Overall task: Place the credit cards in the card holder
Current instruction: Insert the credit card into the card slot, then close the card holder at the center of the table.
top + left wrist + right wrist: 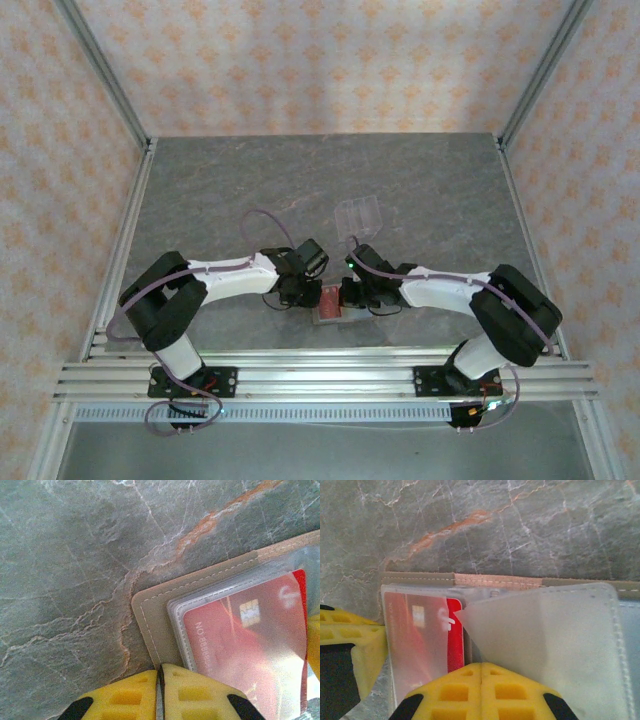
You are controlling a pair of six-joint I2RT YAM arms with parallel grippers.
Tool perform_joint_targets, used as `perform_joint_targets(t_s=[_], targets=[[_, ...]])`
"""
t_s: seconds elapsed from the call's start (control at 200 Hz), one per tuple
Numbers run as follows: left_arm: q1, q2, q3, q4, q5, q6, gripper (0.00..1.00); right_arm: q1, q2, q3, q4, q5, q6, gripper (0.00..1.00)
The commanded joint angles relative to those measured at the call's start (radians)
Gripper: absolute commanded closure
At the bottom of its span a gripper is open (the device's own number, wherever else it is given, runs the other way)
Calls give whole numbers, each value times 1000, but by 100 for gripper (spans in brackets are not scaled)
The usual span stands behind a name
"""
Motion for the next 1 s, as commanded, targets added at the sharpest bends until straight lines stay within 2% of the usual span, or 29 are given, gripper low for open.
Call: perform_joint_targets(t_s=[0.0, 0.11, 0.23, 0.32, 0.39, 0.495, 0.646, 0.866, 0.996], targets=[[3, 29, -17, 32, 6, -11, 90, 12, 3, 8, 80, -32, 28, 95], [2, 33, -10, 28, 4, -13, 90, 13, -15, 15, 26, 8, 18, 95], [1, 29, -18, 28, 2, -14, 90, 12, -91, 53, -153, 177, -5, 93], [0, 26, -27, 34, 3, -17, 90, 12, -150, 100, -318, 335, -18, 86], [1, 27, -31, 38, 5, -20, 90, 12, -195, 113, -375, 397, -22, 76], [-1, 29, -31, 42, 5, -22, 90, 12, -209, 136, -445, 448, -42, 69], [-3, 29, -28, 42, 6, -22, 90, 13, -131, 167, -536, 490, -53, 64], [-3, 32, -28, 42, 6, -21, 90, 20, -81, 146, -522, 489, -40, 59], [-2, 34, -27, 43, 7, -21, 90, 29, -37, 151, -517, 499, -38, 59]])
